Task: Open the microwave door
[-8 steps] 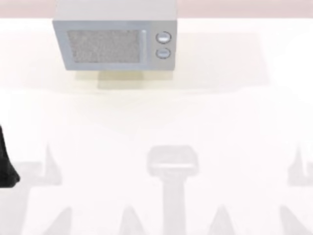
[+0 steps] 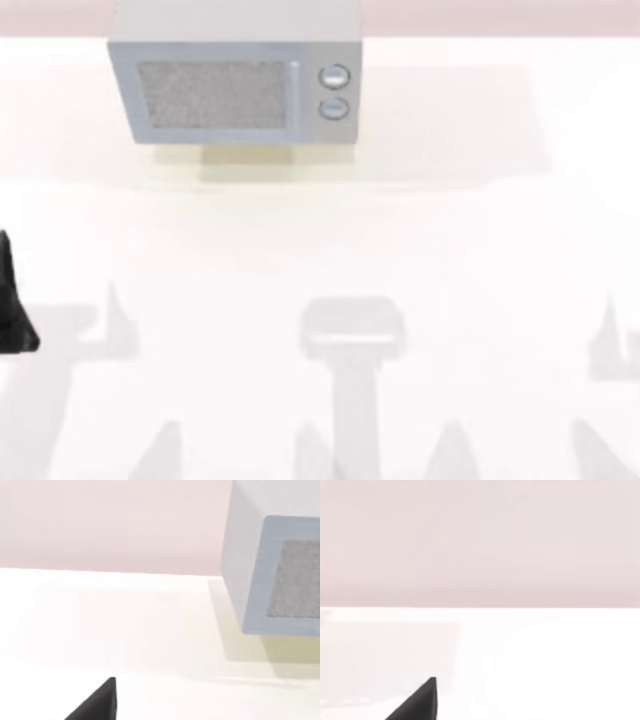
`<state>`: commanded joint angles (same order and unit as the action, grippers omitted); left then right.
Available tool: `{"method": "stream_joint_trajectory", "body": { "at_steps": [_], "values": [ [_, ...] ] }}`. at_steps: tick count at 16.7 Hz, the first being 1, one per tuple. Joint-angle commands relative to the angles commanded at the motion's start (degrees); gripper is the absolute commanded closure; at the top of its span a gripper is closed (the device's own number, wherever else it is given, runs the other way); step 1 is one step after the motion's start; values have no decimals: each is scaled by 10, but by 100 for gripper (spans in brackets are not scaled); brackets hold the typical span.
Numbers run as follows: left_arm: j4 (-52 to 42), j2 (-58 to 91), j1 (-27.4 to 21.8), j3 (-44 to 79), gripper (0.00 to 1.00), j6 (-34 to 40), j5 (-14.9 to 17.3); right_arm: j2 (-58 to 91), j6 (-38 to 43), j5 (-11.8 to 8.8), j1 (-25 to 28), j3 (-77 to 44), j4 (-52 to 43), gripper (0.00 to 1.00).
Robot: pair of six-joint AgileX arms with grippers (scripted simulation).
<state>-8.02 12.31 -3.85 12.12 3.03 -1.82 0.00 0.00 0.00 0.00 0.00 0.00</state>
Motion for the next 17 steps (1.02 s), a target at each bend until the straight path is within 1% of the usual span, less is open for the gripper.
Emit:
{"method": "stream_joint_trajectory", "body": {
  "at_steps": [4, 12, 17],
  "values": [
    [-106, 190, -52, 193, 0, 45, -26, 0, 0, 0, 0, 0, 0, 0],
    [-346, 644, -173, 695, 0, 160, -84, 0, 0, 0, 0, 0, 0, 0],
    [-483, 886, -241, 952, 0, 223, -117, 0, 0, 0, 0, 0, 0, 0]
  ]
}}
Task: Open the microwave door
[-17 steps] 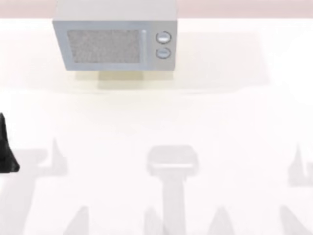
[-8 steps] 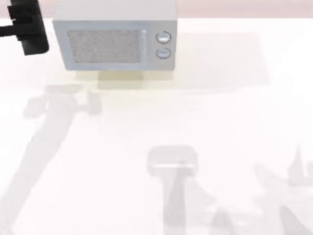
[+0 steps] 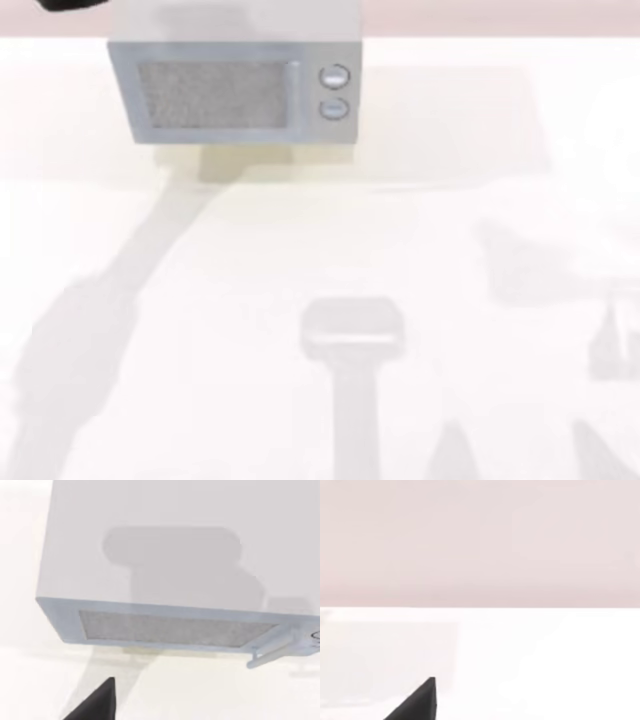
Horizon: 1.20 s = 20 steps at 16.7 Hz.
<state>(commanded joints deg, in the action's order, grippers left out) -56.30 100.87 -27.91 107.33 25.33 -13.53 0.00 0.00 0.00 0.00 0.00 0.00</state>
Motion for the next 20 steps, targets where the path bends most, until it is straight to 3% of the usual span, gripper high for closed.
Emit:
{"method": "stream_joint_trajectory", "body": {
  "at_steps": [8, 15, 20],
  "values": [
    [-135, 234, -62, 229, 0, 54, -31, 0, 0, 0, 0, 0, 0, 0],
    [-136, 241, -61, 232, 0, 54, -31, 0, 0, 0, 0, 0, 0, 0],
    [-47, 275, -44, 188, 0, 37, -23, 0, 0, 0, 0, 0, 0, 0]
  ]
}}
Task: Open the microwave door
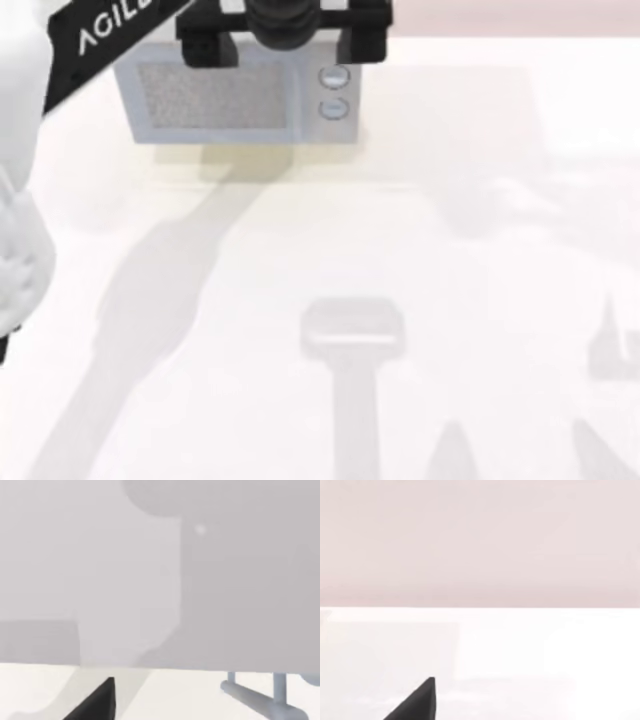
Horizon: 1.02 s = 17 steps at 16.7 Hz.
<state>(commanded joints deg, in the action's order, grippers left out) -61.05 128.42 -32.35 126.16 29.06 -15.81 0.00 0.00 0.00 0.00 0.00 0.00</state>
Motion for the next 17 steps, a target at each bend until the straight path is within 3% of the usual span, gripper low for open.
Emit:
{"method": "stream_joint_trajectory", "body": {
  "at_steps": [7, 17],
  "values": [
    [42, 21, 9, -23, 0, -9, 4, 0, 0, 0, 0, 0, 0, 0],
    [42, 21, 9, -23, 75, -9, 4, 0, 0, 0, 0, 0, 0, 0]
  ]
}}
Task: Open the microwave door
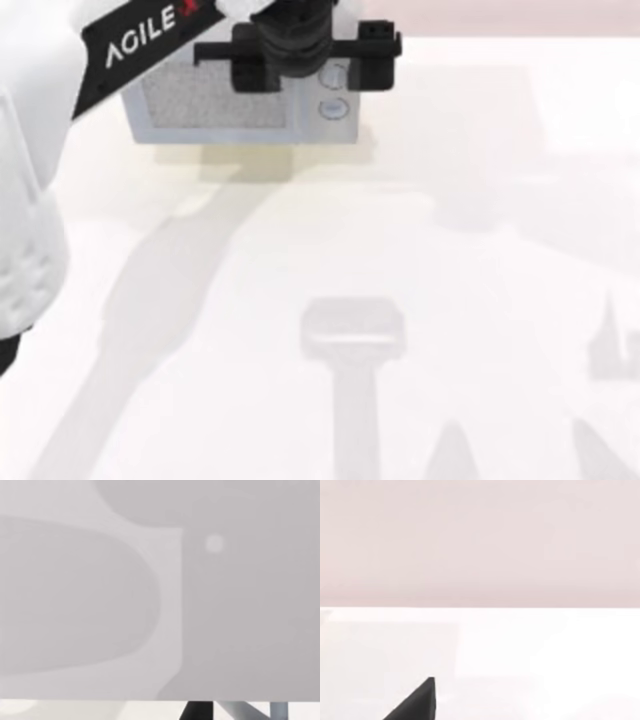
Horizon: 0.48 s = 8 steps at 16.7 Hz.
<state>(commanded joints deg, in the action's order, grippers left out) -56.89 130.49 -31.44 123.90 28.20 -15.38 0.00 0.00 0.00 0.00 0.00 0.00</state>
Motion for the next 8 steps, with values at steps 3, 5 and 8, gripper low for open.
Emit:
{"method": "stream_joint_trajectory", "body": {
  "at_steps": [3, 5, 8],
  "values": [
    [0, 0, 0, 0, 98, 0, 0, 0, 0, 0, 0, 0, 0, 0],
    [0, 0, 0, 0, 100, 0, 0, 0, 0, 0, 0, 0, 0, 0],
    [0, 0, 0, 0, 100, 0, 0, 0, 0, 0, 0, 0, 0, 0]
  ]
}}
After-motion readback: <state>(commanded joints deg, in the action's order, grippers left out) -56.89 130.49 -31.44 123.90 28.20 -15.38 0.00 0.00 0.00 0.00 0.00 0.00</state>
